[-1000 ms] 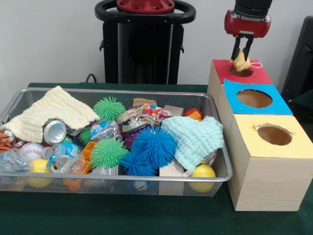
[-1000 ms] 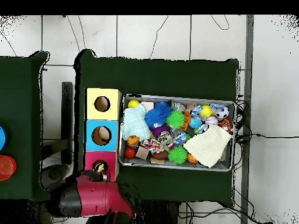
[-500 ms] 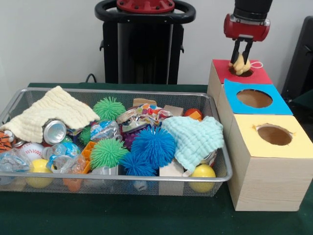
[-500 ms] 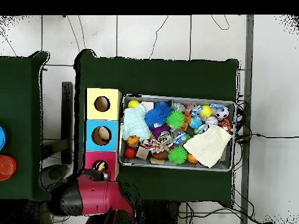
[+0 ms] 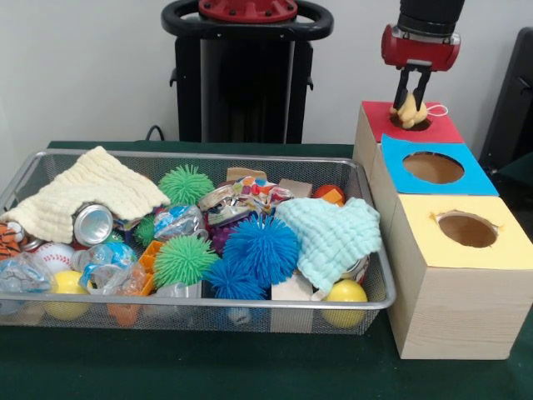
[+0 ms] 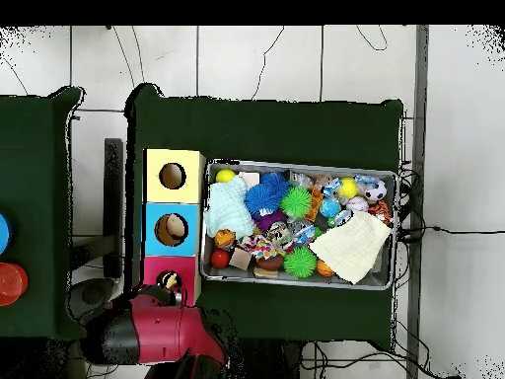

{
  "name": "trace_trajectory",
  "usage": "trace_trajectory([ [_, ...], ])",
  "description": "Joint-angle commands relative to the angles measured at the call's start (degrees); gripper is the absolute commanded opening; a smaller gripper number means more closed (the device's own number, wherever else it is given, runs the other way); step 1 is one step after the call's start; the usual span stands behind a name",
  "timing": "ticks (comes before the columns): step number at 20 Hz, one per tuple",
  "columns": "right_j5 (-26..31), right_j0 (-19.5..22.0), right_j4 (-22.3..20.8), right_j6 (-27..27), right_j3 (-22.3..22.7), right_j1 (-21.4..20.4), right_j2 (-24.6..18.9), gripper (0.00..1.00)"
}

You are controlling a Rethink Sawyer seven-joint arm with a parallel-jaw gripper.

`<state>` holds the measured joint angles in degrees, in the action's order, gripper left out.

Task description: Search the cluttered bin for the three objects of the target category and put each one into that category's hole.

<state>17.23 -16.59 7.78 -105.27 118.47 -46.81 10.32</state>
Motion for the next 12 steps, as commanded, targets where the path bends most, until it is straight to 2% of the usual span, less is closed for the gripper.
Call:
trace_trajectory([
  [1, -3.9, 1.5, 3.3, -12.8, -2.6, 2.1, -2.7, 0.00],
  [12, -5.5, 2.0, 3.4, -12.6, -1.8, 1.9, -3.2, 0.00],
])
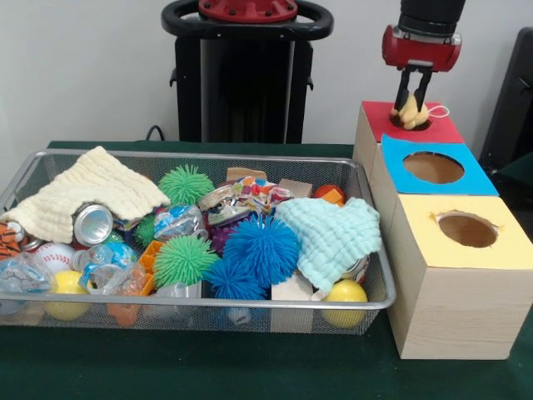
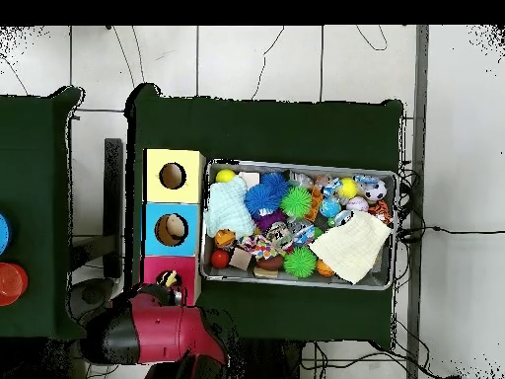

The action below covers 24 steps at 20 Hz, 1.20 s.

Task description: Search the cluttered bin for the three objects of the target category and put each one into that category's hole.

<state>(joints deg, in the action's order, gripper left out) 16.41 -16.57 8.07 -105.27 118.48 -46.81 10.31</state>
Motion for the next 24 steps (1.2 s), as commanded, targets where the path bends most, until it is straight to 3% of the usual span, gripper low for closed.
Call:
trace_trajectory([
  [1, -4.8, 1.9, 3.1, -12.6, -1.8, 1.9, -3.2, 0.00],
  [2, -4.8, 2.0, 3.1, -12.5, -1.8, 1.9, -3.2, 1.00],
  [14, -5.8, 2.0, 3.1, -12.1, -1.5, 1.9, -3.0, 1.00],
  [24, -3.4, 2.9, 2.9, -10.8, -2.1, 1.2, -3.3, 1.00],
])
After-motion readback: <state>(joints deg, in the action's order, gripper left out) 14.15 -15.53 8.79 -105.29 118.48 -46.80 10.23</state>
